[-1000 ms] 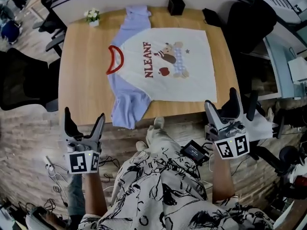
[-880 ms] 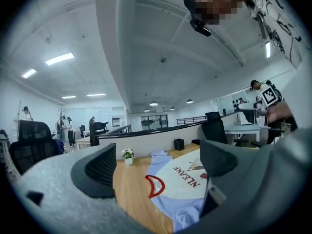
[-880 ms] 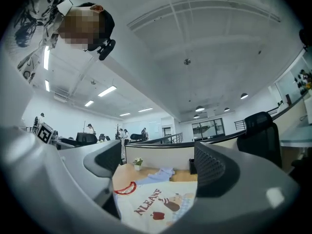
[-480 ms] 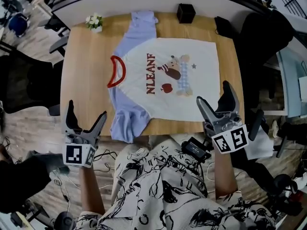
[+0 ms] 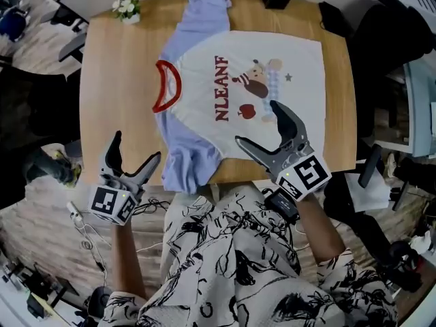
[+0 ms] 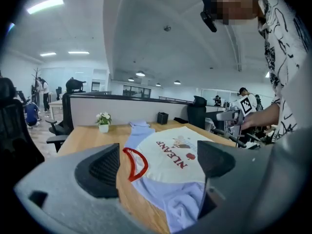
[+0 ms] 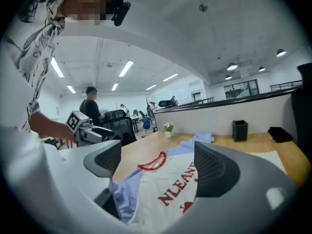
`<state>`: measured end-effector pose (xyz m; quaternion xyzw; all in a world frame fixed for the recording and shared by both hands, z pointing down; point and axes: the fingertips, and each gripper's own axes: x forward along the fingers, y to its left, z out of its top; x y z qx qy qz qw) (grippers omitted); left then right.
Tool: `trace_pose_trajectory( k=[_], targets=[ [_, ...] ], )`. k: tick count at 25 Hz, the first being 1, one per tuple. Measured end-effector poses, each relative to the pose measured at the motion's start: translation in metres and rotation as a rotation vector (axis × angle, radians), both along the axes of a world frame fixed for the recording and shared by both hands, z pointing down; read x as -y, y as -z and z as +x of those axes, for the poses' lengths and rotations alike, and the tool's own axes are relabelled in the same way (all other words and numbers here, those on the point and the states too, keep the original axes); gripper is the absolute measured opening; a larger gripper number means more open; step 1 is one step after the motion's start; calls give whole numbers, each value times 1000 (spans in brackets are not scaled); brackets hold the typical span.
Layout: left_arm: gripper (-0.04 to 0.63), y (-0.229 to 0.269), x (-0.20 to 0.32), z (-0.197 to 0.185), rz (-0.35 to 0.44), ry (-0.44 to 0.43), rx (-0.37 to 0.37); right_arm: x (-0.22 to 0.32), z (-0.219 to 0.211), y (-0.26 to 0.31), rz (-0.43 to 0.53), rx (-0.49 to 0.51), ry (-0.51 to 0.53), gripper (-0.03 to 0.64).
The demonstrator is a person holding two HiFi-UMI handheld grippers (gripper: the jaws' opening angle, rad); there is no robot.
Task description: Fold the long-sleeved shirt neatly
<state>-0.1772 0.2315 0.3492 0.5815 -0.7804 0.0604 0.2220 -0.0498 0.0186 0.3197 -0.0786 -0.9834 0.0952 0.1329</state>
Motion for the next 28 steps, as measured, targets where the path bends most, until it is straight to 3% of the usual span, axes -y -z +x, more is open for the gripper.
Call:
trace_pose_trajectory(
  k=[6, 11, 15, 19, 28],
  targets=[
    [480, -60, 12, 3, -66, -159, -74, -72, -33, -71, -36, -146, 195, 459],
    [423, -123, 15, 38, -133, -473, -137, -140, -39, -133, -27, -257, 404, 417],
    [307, -158, 3, 71, -193, -675, -290, -185, -27, -167, -41, -340, 531, 352],
    [260, -180, -7, 81, -251, -731, -372, -206, -19, -195, -118, -453, 562, 256],
    [244, -193, -15, 88, -251, -749, -424, -205, -14, -237, -213, -641, 464, 220]
  ],
)
